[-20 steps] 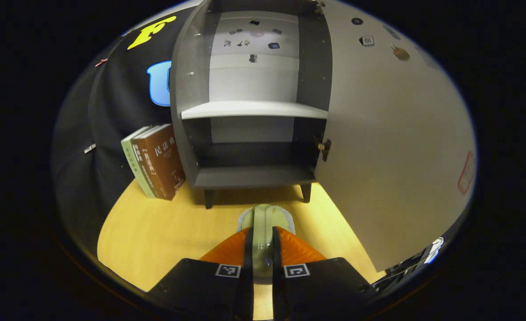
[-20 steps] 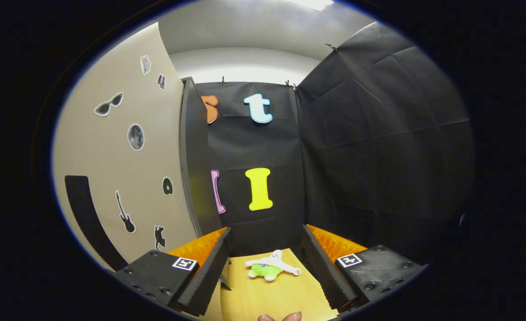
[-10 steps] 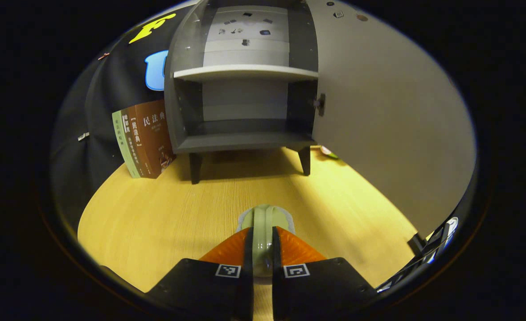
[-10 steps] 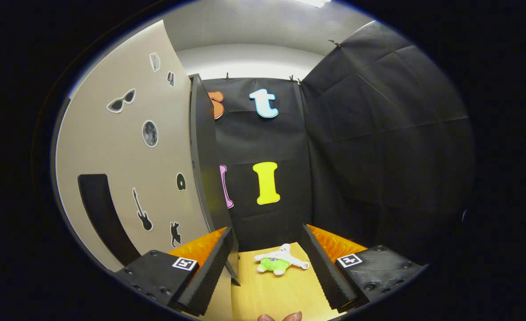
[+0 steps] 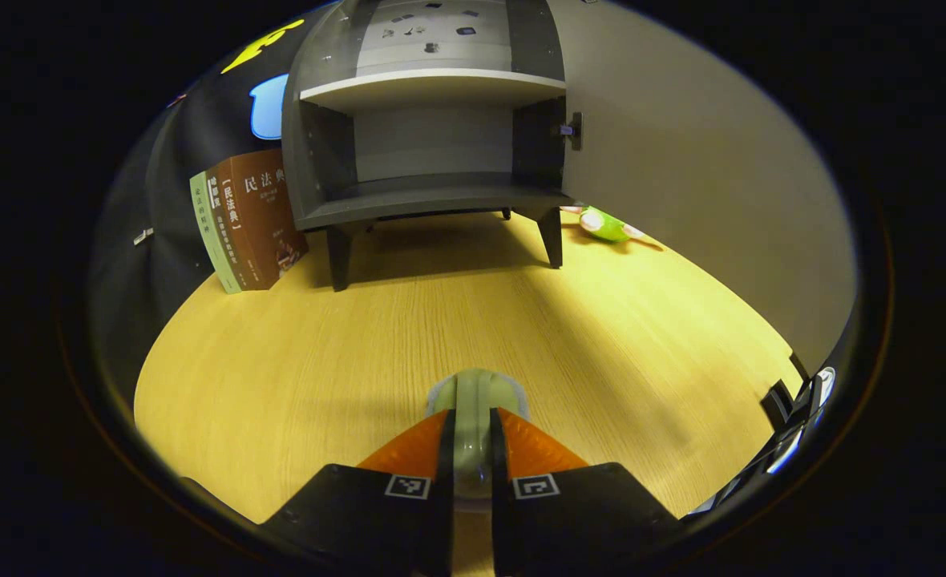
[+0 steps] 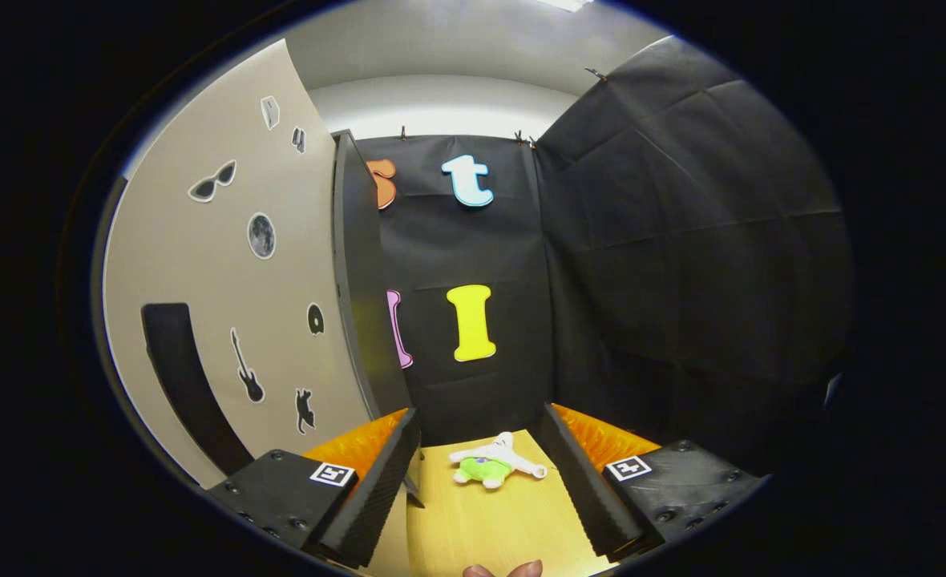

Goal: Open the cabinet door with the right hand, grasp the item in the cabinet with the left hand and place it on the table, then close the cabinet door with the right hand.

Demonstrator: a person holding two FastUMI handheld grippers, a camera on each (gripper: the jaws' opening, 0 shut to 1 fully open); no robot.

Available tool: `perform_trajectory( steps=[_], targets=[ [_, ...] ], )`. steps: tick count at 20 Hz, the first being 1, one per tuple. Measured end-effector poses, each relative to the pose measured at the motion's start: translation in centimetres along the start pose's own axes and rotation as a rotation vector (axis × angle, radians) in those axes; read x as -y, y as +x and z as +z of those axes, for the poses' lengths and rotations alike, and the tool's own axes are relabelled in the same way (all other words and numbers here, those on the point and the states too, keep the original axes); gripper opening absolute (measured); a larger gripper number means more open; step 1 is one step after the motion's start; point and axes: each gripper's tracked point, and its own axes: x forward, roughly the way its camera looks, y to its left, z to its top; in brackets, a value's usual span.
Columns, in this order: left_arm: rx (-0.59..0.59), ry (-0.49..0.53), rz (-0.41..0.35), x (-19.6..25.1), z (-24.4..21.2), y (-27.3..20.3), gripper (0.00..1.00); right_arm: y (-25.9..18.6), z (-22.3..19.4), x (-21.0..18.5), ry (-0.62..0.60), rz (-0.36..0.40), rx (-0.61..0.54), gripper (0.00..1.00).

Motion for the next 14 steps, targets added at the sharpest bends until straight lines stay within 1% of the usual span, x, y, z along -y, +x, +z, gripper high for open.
perform_trajectory(
  steps=[1,2,4,5,7,11,12,13,14],
  targets=[
    [-0.001,0.004,-0.003,0.1,-0.2,0.1,0.25,-0.1,-0.1,0.0,0.007,-0.001,-0.003,0.98],
    [-0.001,0.009,-0.001,0.1,-0.3,0.1,0.31,-0.3,0.0,0.0,0.012,0.001,-0.003,0.98],
    [0.005,0.021,-0.002,0.2,-0.1,-0.6,0.52,-0.2,-0.1,0.2,-0.002,-0.003,-0.002,0.98],
    [0.01,0.03,0.003,0.0,0.0,-1.2,0.7,-0.1,-0.3,0.3,-0.011,-0.009,-0.005,0.97],
    [0.035,0.029,-0.016,0.1,1.2,-2.8,0.85,0.0,-0.4,0.2,-0.017,-0.013,-0.007,0.98],
    [0.176,0.011,-0.041,-1.5,7.4,-7.9,0.9,-0.1,-0.1,-0.7,-0.012,-0.022,0.002,0.98],
    [0.218,-0.002,-0.049,-2.2,9.6,-9.4,0.92,-0.2,0.1,-1.0,-0.023,-0.023,0.005,0.98],
    [0.268,-0.017,-0.052,-3.0,12.0,-11.1,0.96,-0.4,0.3,-1.4,-0.035,-0.022,0.013,0.98],
    [0.319,-0.03,-0.052,-3.8,14.5,-12.9,0.96,-0.7,0.6,-1.7,-0.045,-0.022,0.022,0.98]
  ],
)
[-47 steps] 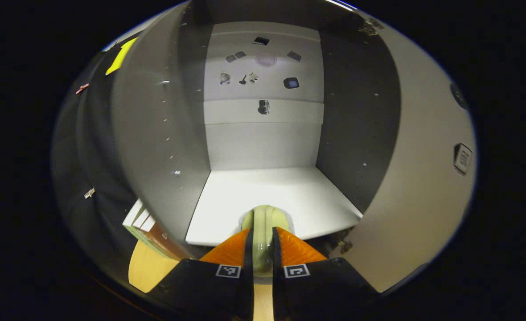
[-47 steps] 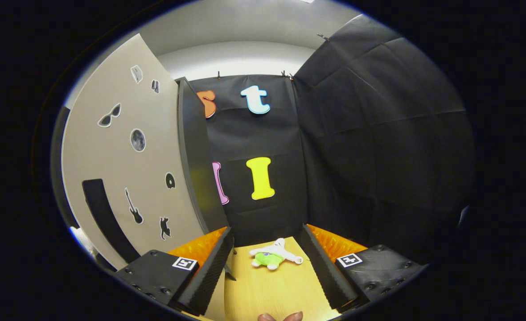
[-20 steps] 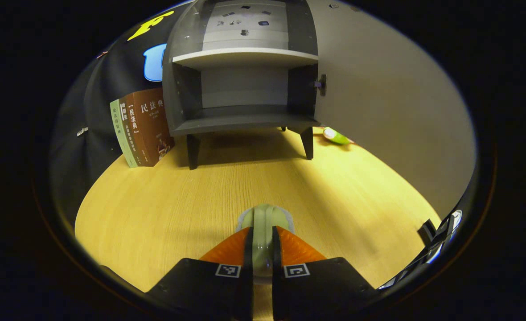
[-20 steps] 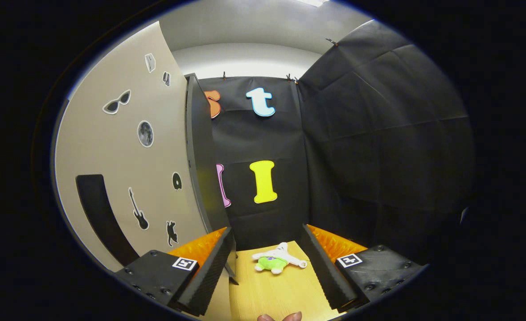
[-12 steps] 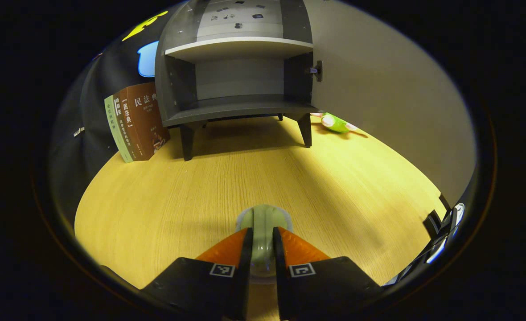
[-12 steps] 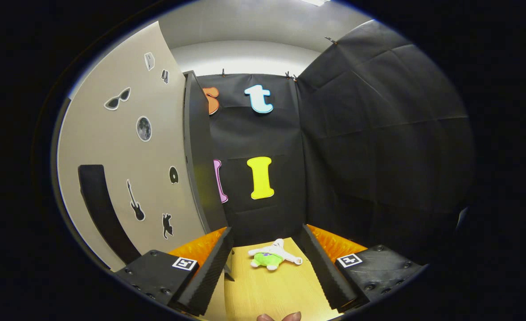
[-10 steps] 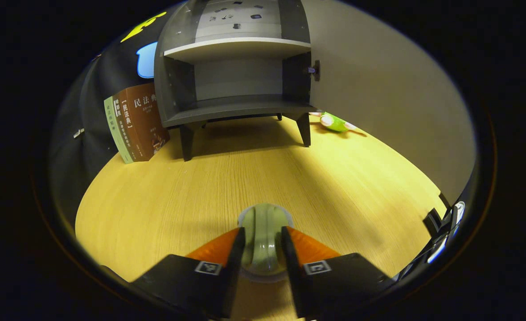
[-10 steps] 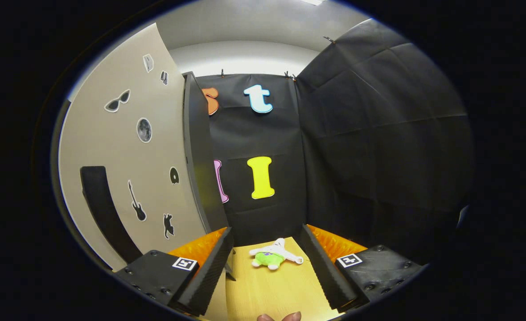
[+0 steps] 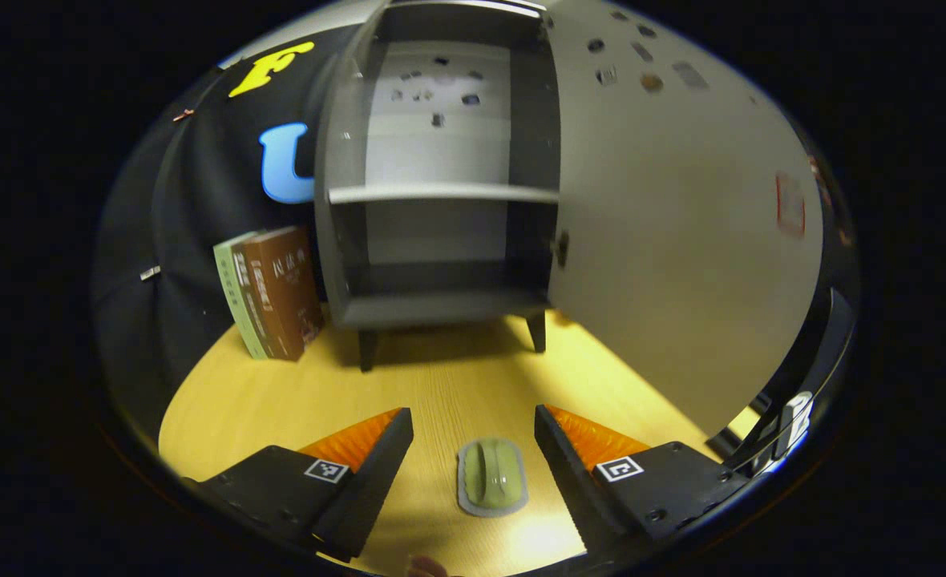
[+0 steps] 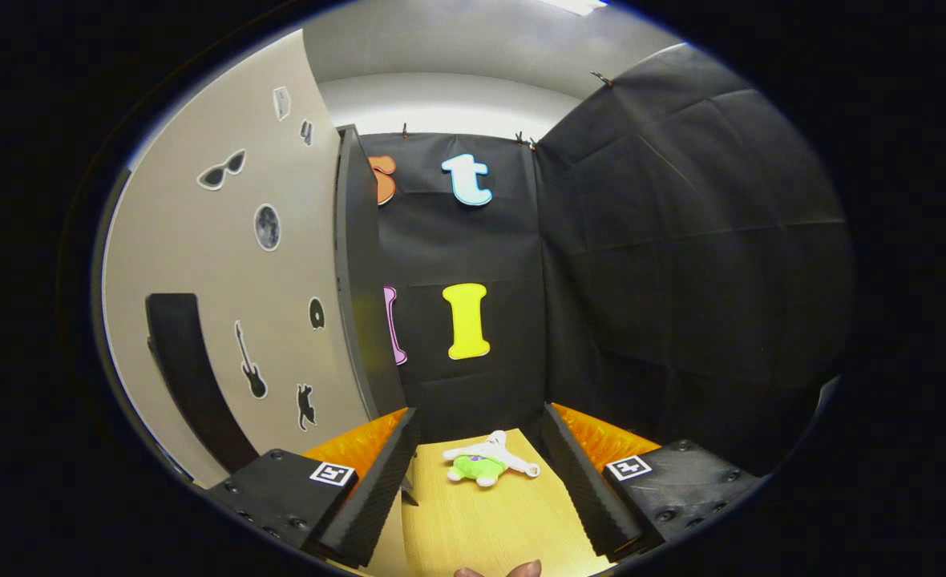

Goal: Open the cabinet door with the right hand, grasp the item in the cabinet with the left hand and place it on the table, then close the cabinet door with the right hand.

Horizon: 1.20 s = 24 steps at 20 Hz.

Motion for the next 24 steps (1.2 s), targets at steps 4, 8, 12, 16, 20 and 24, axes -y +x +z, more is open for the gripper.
perform_trajectory(
  steps=[4,8,12,16,20,24],
  targets=[
    [0.229,0.013,0.048,-3.8,12.5,-5.2,0.96,-1.4,1.2,-1.4,-0.05,0.014,0.025,0.98],
    [0.322,-0.044,0.12,-8.3,20.1,-9.6,0.95,-2.6,1.6,-2.0,-0.071,0.003,0.037,0.98],
    [0.315,-0.057,0.216,-13.3,23.8,-12.2,0.92,-3.6,2.0,-2.6,-0.086,0.002,0.052,0.98],
    [0.314,-0.035,0.243,-15.9,24.6,-13.8,0.95,-4.0,2.3,-2.8,-0.083,-0.018,0.049,0.97],
    [0.3,-0.026,0.252,-17.7,24.1,-14.5,0.94,-3.9,2.0,-3.7,-0.07,-0.007,0.044,0.97],
    [0.297,-0.006,0.246,-18.5,24.1,-15.2,0.95,-4.2,1.3,-6.2,-0.033,0.029,0.025,0.98]
  ],
)
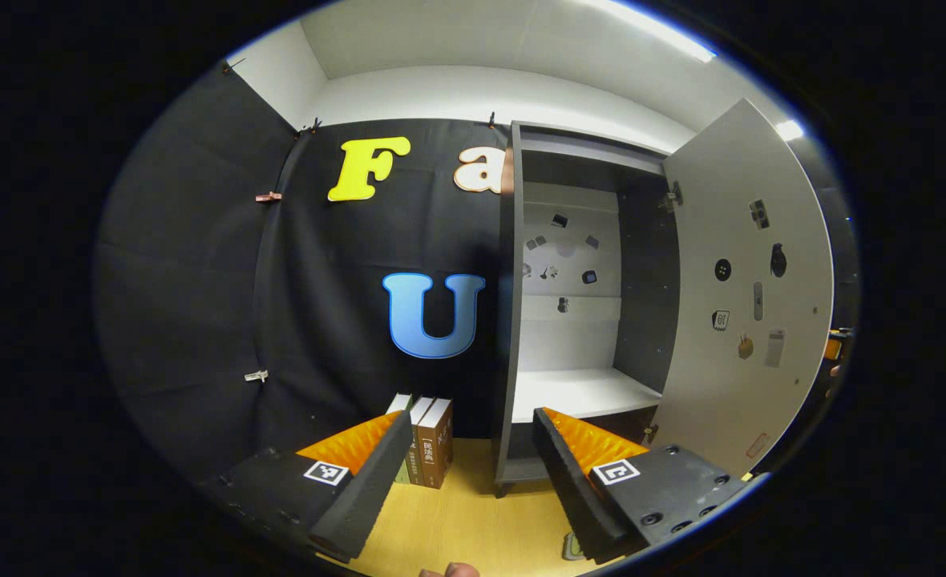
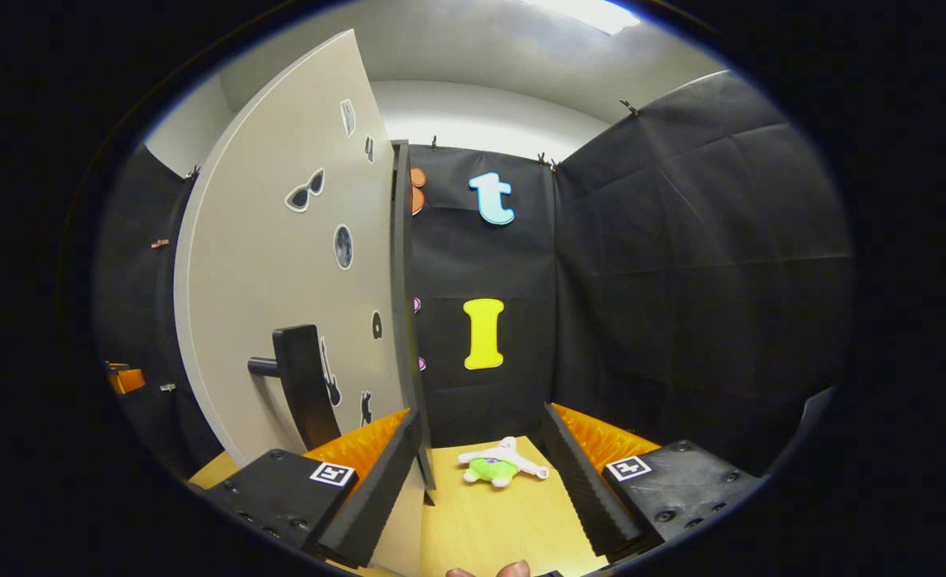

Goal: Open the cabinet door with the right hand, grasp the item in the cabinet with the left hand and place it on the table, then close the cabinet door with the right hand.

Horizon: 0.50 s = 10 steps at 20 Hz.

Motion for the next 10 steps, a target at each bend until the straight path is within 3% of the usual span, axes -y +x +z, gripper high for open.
perform_trajectory(
  steps=[10],
  targets=[
    [-0.003,0.017,-0.03,-1.2,-0.3,-0.4,0.94,-0.2,-1.8,-12.2,0.014,0.089,-0.029,0.98]
  ],
)
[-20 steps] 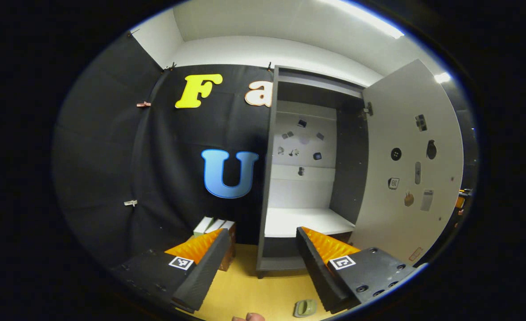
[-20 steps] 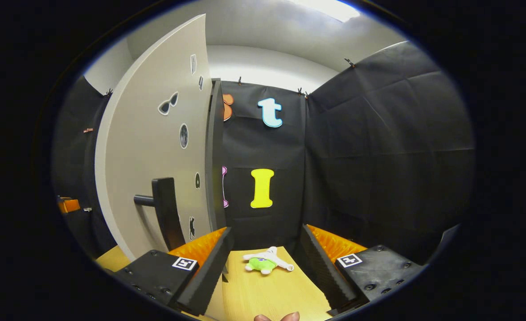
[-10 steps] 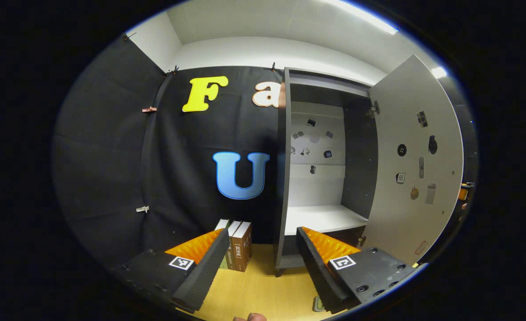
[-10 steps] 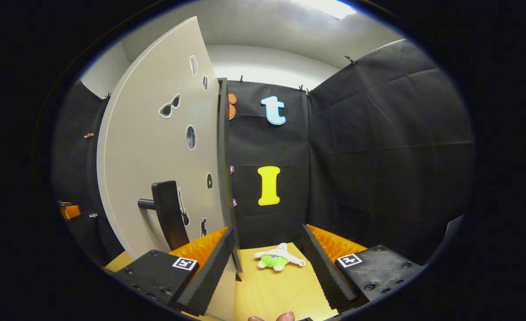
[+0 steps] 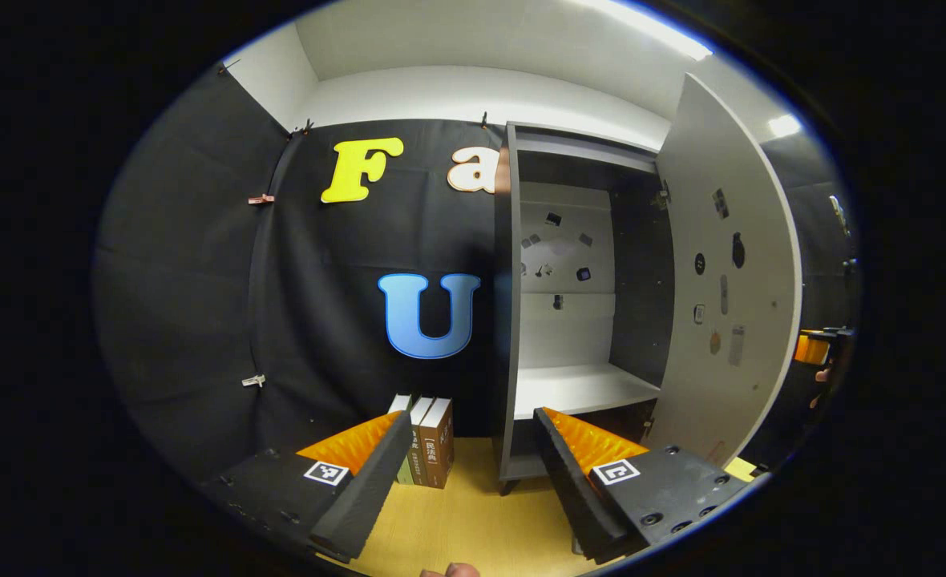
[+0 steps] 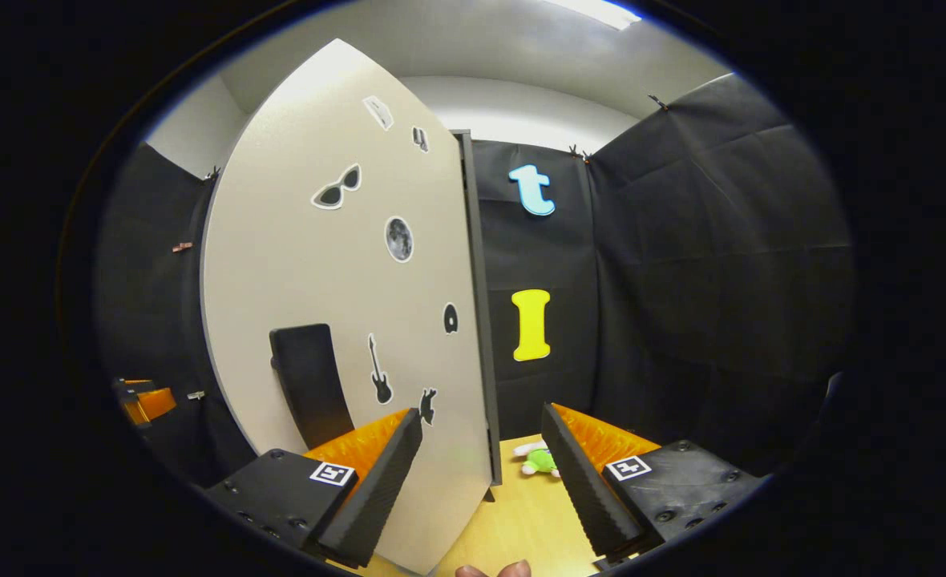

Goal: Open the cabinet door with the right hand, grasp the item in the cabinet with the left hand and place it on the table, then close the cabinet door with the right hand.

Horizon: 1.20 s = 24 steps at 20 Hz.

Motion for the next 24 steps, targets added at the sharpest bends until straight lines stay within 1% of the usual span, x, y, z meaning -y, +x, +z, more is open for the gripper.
perform_trajectory(
  steps=[2,4,7,11,12,13,15,19,23,24],
  targets=[
    [-0.017,0.014,-0.003,-0.2,-0.5,0.2,0.95,0.9,-0.4,-1.8,0.014,0.019,-0.007,0.98],
    [-0.041,0.033,-0.008,-0.4,-1.1,0.6,0.95,1.7,-1.1,-4.0,0.041,0.058,-0.024,0.98],
    [-0.052,0.046,-0.004,-0.5,-1.4,0.5,0.95,3.0,-2.4,-7.4,0.065,0.156,-0.076,0.98],
    [-0.077,0.037,-0.009,-0.2,-2.2,0.6,0.95,3.5,-1.6,-11.5,0.022,0.227,-0.053,0.98],
    [-0.084,0.034,-0.01,-0.1,-2.4,0.6,0.95,3.4,-1.4,-12.0,0.014,0.242,-0.042,0.98],
    [-0.085,0.033,-0.008,-0.1,-2.5,0.6,0.93,3.4,-1.2,-12.4,0.006,0.251,-0.033,0.98],
    [-0.099,0.038,-0.004,-0.1,-2.9,0.5,0.95,3.2,-1.4,-12.5,-0.005,0.259,-0.031,0.98],
    [-0.103,0.017,0.0,0.0,-3.2,-0.1,0.94,2.5,-1.1,-13.4,-0.003,0.284,-0.028,0.98],
    [-0.084,0.018,0.009,-0.3,-2.4,-0.2,0.94,1.2,-1.2,-13.0,-0.009,0.292,-0.029,0.98],
    [-0.073,0.016,0.015,-0.3,-2.0,-0.4,0.92,0.9,-1.0,-12.7,-0.011,0.286,-0.022,0.98]
  ],
)
